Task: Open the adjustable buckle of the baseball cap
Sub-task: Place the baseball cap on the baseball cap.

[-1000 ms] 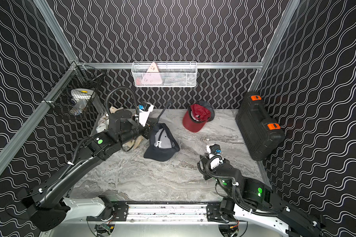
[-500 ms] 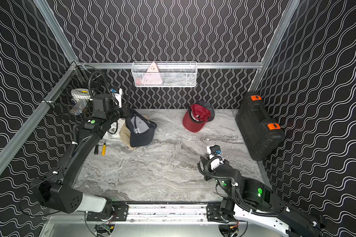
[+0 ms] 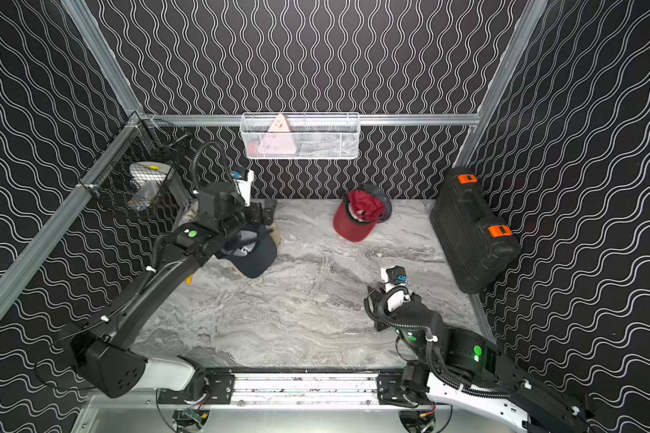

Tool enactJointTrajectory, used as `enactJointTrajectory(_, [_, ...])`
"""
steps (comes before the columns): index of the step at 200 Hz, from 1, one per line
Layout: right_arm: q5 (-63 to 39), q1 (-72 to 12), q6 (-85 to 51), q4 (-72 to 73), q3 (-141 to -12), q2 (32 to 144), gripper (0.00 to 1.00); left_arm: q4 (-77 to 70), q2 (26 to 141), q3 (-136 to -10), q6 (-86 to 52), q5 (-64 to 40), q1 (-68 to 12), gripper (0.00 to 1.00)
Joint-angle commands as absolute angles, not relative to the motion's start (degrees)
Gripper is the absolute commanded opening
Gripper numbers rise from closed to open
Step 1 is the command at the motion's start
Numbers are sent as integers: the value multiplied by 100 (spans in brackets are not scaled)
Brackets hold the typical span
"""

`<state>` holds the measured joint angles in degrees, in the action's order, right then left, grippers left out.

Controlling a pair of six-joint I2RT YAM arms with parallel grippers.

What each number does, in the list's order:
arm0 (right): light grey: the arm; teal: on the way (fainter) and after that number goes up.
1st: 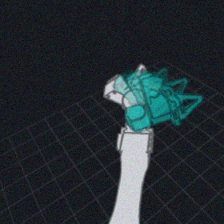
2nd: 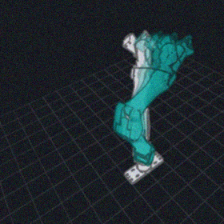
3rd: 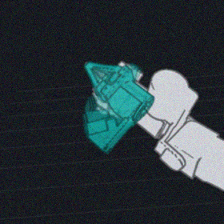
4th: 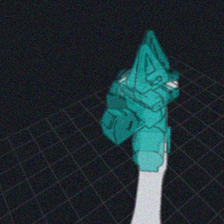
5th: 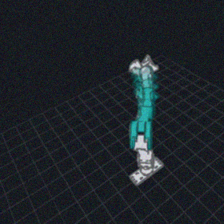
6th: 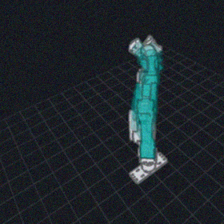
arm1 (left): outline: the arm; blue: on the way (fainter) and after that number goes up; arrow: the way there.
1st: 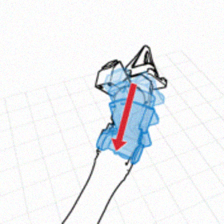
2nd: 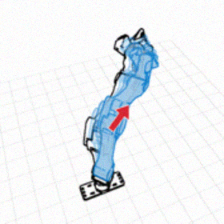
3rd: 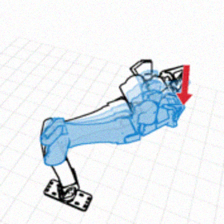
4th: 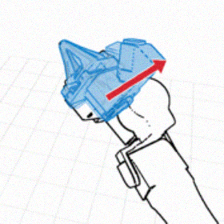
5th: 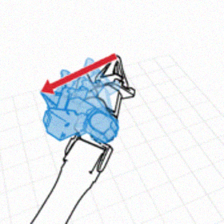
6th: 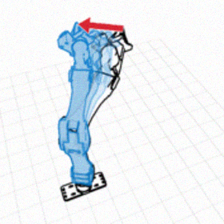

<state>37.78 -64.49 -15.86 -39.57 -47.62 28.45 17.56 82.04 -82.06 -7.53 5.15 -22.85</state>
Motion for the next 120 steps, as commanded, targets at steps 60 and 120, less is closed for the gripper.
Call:
enactJointTrajectory(60, [4043, -6451, -1766, -4057, -4773, 2626, 31, 849, 10035, -8694, -1542, -1599, -2426, 99])
enactJointTrajectory(120, [4011, -6453, -1721, -3990, -4730, 2636, 32, 297, 11874, -9553, -1788, -1517, -2492, 98])
